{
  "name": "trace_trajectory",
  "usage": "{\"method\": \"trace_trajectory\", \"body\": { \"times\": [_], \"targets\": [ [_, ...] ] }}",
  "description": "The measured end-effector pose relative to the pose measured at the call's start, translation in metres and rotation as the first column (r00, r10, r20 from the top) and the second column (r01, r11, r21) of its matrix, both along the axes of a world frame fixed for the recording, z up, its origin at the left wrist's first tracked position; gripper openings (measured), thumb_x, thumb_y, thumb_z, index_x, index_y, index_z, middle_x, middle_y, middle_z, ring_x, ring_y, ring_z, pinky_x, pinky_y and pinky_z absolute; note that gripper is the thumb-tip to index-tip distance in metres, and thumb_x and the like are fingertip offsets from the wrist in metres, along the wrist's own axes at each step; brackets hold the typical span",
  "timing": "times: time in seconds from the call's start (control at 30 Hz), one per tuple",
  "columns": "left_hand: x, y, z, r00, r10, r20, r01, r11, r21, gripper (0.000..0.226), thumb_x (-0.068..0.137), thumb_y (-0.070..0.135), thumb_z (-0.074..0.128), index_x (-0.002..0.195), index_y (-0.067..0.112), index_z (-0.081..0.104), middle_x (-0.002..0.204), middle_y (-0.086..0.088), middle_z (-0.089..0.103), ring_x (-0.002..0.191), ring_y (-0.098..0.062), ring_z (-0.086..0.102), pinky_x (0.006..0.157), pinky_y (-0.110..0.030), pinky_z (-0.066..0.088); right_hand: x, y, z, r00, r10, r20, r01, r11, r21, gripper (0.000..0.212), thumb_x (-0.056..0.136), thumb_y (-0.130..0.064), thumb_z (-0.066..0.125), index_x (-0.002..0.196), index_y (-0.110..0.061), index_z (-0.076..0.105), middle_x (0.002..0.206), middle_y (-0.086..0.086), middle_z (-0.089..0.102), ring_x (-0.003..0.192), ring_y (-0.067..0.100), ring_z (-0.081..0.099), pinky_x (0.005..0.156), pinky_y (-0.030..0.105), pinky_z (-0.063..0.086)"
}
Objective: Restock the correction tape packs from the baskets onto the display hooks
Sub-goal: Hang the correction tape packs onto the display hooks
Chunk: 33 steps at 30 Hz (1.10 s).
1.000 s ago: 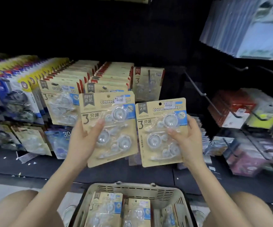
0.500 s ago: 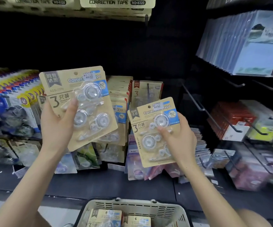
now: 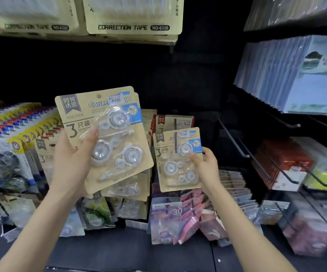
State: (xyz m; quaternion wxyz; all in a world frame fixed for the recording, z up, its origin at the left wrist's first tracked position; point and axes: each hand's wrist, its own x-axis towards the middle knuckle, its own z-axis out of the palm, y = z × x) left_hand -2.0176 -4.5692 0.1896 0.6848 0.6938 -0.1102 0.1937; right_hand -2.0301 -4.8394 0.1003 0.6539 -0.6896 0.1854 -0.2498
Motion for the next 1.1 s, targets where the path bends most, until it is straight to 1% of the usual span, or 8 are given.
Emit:
{"method": "trace_trajectory", "body": {
  "times": [0.13,0.27,0.6,0.73,0.8,0.87,1.0,1.1],
  "targets": [
    [0.011,-0.003,0.002,1.0,0.0,-0.012,0.0,1.0,-0.025,0.018,0.09,0.041,0.059,0.108,0.044,0.055,0.104,0.029,0.066,0.095,0.017,0.06,0.081,-0.013,0.042,0.052,-0.012,-0.004,1.0,-0.021,-0.005,0.021,0.996,0.082,0.014,0.094,-0.014,0.063,0.098,-0.023,0.054,0.108,0.008,0.067,0.098,0.025,0.067,0.088,0.046,0.056],
    [0.021,-0.006,0.003,0.999,-0.041,-0.012,0.04,0.998,-0.051,0.035,0.081,0.047,0.059,0.115,0.037,0.059,0.113,0.018,0.07,0.107,0.0,0.064,0.093,-0.028,0.047,0.091,-0.021,-0.002,0.997,-0.072,-0.026,0.074,0.988,0.134,0.019,0.095,-0.014,0.063,0.11,-0.014,0.052,0.103,0.004,0.064,0.084,0.013,0.063,0.061,0.018,0.053],
    [0.028,-0.011,0.007,0.996,-0.083,-0.027,0.083,0.996,-0.014,0.051,0.083,0.046,0.06,0.13,0.025,0.058,0.121,0.012,0.068,0.111,-0.005,0.064,0.1,-0.035,0.047,0.111,-0.036,0.001,0.939,-0.213,-0.271,0.159,0.965,-0.207,0.037,0.092,-0.022,0.064,0.125,-0.012,0.048,0.105,0.002,0.06,0.088,0.022,0.056,0.074,0.034,0.045],
    [0.019,-0.011,0.01,0.994,-0.107,-0.031,0.107,0.994,-0.025,0.049,0.079,0.045,0.062,0.122,0.023,0.063,0.113,0.009,0.072,0.102,-0.005,0.068,0.086,-0.025,0.054,0.06,-0.021,0.026,0.943,-0.331,-0.044,0.311,0.92,-0.239,0.029,0.098,-0.024,0.057,0.124,-0.014,0.051,0.106,-0.002,0.063,0.091,0.018,0.061,0.078,0.033,0.045],
    [0.012,-0.011,0.012,0.991,-0.13,-0.036,0.129,0.991,-0.029,0.043,0.078,0.044,0.062,0.117,0.026,0.064,0.109,0.014,0.073,0.097,0.001,0.068,0.076,-0.015,0.051,0.023,-0.002,0.045,0.945,-0.28,0.168,0.31,0.931,-0.192,0.017,0.099,-0.028,0.055,0.112,-0.018,0.056,0.097,-0.009,0.062,0.089,0.01,0.061,0.08,0.029,0.049],
    [0.003,-0.011,0.012,0.988,-0.145,-0.053,0.142,0.989,-0.05,0.044,0.074,0.045,0.064,0.114,0.027,0.064,0.106,0.017,0.073,0.096,0.002,0.068,0.079,-0.019,0.048,-0.014,0.022,0.067,0.94,-0.133,0.315,0.206,0.955,-0.213,0.015,0.097,-0.036,0.057,0.101,-0.021,0.06,0.092,-0.011,0.063,0.086,0.004,0.061,0.078,0.021,0.049],
    [-0.02,-0.016,0.01,0.971,-0.21,-0.112,0.201,0.976,-0.089,0.054,0.066,0.044,0.072,0.116,0.024,0.065,0.106,0.009,0.074,0.101,-0.011,0.07,0.089,-0.036,0.052,-0.062,0.068,0.092,0.955,0.229,0.189,-0.157,0.931,-0.331,0.044,0.068,-0.062,0.07,0.102,-0.036,0.058,0.092,-0.019,0.068,0.082,-0.003,0.063,0.073,0.018,0.051],
    [-0.033,-0.019,0.006,0.956,-0.263,-0.128,0.251,0.962,-0.105,0.06,0.061,0.045,0.079,0.114,0.023,0.064,0.106,0.006,0.075,0.098,-0.016,0.072,0.089,-0.043,0.054,-0.073,0.086,0.089,0.955,0.259,0.144,-0.217,0.942,-0.257,0.05,0.069,-0.04,0.085,0.105,-0.039,0.051,0.102,-0.023,0.069,0.091,-0.002,0.068,0.082,0.031,0.057]
  ]
}}
